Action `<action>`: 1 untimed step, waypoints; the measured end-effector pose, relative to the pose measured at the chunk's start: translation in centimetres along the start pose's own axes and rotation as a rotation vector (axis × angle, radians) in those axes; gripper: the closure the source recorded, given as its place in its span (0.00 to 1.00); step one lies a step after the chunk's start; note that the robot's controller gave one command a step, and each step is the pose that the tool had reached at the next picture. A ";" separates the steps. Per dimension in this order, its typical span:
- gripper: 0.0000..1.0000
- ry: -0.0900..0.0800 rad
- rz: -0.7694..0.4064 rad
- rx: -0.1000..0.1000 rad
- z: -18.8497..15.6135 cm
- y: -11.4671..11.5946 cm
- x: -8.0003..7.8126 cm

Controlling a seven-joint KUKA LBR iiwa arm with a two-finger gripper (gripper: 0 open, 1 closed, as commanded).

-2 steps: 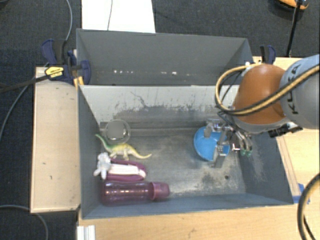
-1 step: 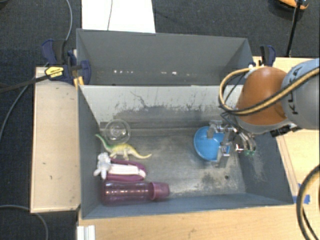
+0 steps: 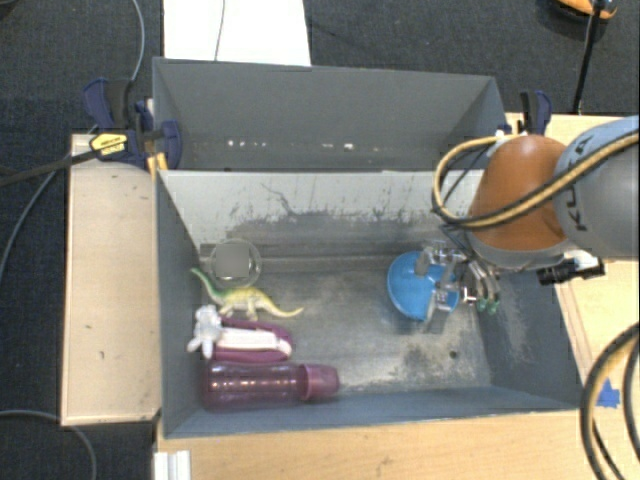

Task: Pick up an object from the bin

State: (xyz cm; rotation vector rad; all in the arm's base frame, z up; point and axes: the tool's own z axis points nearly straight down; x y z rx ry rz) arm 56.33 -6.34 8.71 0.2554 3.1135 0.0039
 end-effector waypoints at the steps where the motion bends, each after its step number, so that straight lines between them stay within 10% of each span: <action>1: 0.00 -0.006 0.111 -0.001 1.1 1.1 -0.7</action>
Offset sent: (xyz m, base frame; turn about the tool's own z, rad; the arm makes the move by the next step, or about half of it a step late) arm 0.0119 0.0449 -0.0171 0.1137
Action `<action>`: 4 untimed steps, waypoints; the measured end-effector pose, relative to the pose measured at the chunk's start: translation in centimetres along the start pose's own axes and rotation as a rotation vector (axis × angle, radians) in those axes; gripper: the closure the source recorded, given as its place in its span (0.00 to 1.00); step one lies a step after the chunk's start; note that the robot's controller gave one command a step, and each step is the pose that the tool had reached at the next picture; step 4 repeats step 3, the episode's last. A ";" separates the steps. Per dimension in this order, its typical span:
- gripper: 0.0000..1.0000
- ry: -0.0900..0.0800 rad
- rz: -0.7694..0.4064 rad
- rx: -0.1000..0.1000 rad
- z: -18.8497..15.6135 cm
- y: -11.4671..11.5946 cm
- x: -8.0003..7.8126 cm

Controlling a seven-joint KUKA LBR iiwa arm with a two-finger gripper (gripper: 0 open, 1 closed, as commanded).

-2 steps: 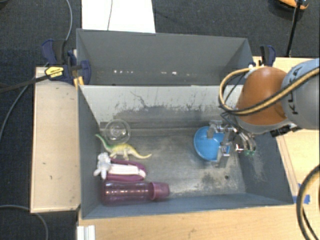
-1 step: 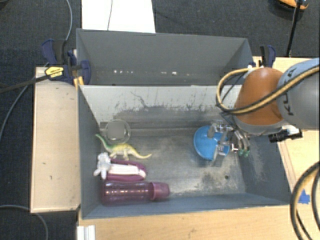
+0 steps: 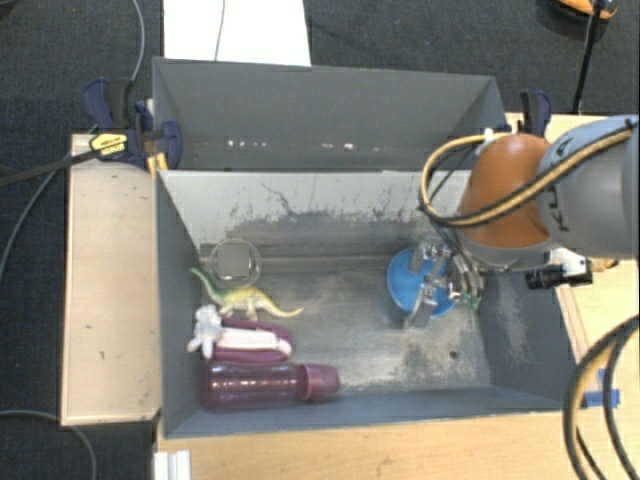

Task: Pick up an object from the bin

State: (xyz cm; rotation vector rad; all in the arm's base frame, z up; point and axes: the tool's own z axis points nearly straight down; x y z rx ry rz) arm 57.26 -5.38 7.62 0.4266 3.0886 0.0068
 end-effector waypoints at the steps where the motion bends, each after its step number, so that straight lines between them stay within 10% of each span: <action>1: 1.00 0.004 0.002 0.001 0.6 3.5 0.7; 4: 1.00 0.002 -0.005 0.000 -8.5 4.2 0.5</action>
Offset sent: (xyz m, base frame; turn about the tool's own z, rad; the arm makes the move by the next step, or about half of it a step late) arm 0.0000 0.0000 0.0000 0.0000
